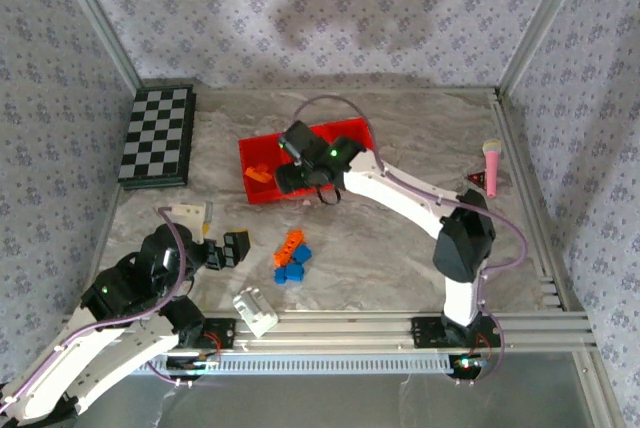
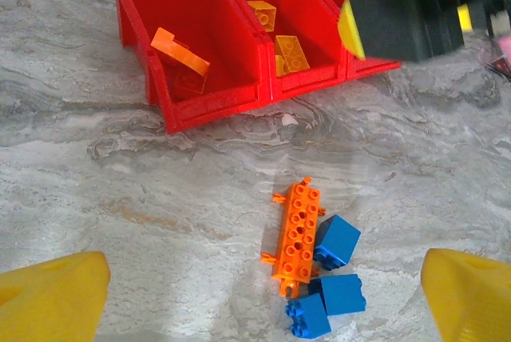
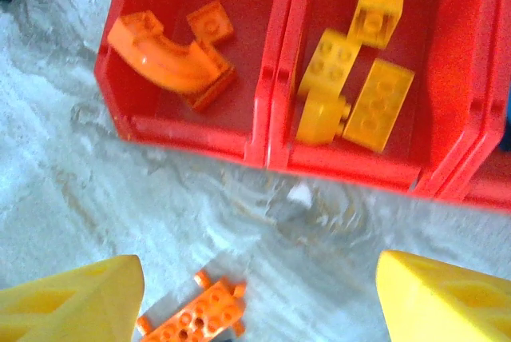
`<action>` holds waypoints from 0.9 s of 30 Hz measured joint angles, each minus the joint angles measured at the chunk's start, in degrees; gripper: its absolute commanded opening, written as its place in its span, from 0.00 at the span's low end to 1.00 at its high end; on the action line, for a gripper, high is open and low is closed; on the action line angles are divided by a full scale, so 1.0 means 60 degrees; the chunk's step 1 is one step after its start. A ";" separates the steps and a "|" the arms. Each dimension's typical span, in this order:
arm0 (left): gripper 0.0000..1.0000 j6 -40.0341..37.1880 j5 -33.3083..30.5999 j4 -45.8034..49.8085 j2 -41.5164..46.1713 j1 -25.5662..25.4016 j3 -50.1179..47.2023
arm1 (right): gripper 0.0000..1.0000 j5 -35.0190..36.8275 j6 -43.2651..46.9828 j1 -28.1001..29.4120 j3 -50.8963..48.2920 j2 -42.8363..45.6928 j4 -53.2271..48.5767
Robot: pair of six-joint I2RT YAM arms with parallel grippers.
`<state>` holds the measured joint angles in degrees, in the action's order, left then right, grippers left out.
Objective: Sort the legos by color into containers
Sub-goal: Pick up the lego from the bottom-center of the table.
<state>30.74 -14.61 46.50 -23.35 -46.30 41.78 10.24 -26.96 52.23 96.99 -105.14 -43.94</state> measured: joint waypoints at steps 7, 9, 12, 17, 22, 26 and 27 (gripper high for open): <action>1.00 0.0000 0.0000 0.0004 0.0000 0.0000 0.0000 | 0.85 0.0262 -0.0911 0.0867 -0.2018 0.0692 0.0335; 1.00 0.0000 0.0000 0.0004 0.0000 0.0000 0.0000 | 0.86 0.0266 -0.0936 0.1129 -0.2255 0.0692 0.0328; 1.00 0.0000 0.0004 0.0004 0.0000 0.0000 0.0000 | 0.87 0.0259 -0.0903 0.1402 -0.2422 0.0692 0.0222; 1.00 0.0000 0.0004 0.0004 -0.0004 0.0000 0.0000 | 0.89 0.0164 -0.0783 0.1537 -0.2656 0.0692 0.0102; 1.00 0.0000 0.0000 0.0004 -0.0004 0.0000 0.0000 | 0.89 -0.0036 -0.0699 0.1628 -0.2779 0.0616 0.0051; 1.00 0.0000 0.0000 0.0004 -0.0011 0.0000 0.0000 | 0.88 -0.0186 -0.0612 0.1858 -0.2783 0.0302 0.0040; 1.00 0.0000 0.0000 0.0004 -0.0015 0.0000 0.0000 | 0.87 -0.0255 -0.0601 0.1920 -0.2783 0.0200 0.0036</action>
<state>30.74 -14.61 46.52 -23.44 -46.30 41.78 8.71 -30.57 63.75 80.29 -103.94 -43.72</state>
